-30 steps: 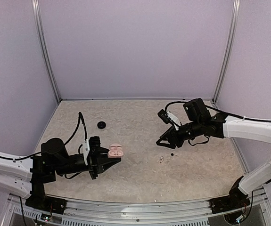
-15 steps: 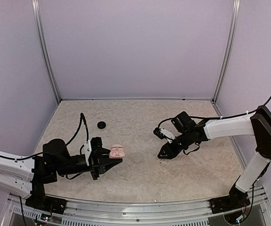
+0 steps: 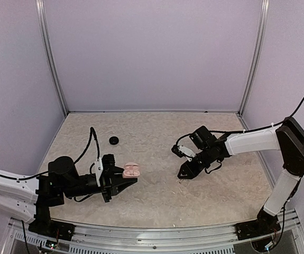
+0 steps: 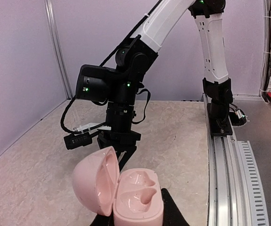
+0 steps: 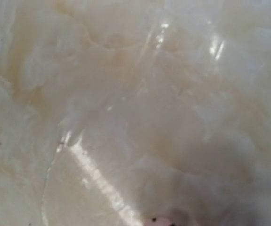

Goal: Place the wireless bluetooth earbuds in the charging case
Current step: Pick up the left earbud from the center of the board.

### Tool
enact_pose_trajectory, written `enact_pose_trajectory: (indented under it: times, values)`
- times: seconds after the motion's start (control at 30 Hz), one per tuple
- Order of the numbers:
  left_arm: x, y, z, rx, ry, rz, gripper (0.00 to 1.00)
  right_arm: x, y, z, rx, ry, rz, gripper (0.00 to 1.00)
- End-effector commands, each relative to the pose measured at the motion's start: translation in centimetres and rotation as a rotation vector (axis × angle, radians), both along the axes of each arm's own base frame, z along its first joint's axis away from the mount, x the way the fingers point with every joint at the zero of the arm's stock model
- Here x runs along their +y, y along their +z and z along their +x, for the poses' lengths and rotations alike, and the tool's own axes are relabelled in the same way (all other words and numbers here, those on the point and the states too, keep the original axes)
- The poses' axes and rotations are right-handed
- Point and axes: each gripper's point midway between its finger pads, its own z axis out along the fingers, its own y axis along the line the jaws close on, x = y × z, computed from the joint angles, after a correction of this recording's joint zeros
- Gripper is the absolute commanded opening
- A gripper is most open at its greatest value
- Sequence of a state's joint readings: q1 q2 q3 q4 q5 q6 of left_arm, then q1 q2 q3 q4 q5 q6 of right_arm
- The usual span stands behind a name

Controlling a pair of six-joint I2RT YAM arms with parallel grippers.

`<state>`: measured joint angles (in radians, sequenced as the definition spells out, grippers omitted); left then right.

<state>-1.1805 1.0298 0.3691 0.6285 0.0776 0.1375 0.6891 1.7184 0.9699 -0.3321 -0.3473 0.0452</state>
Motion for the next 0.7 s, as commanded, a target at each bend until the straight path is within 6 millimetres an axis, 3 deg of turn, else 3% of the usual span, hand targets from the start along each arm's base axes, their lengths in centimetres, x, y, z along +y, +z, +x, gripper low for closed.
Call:
enact_pose_trajectory:
  times: [0.0, 0.67]
  values:
    - [-0.1, 0.6, -0.1, -0.019, -0.001, -0.017, 0.09, -0.2, -0.3, 1.0, -0.011, -0.010, -0.032, 0.31]
    - [-0.2, 0.4, -0.1, -0.020, 0.003, -0.011, 0.09, -0.1, -2.6, 0.5, -0.019, 0.017, -0.127, 0.30]
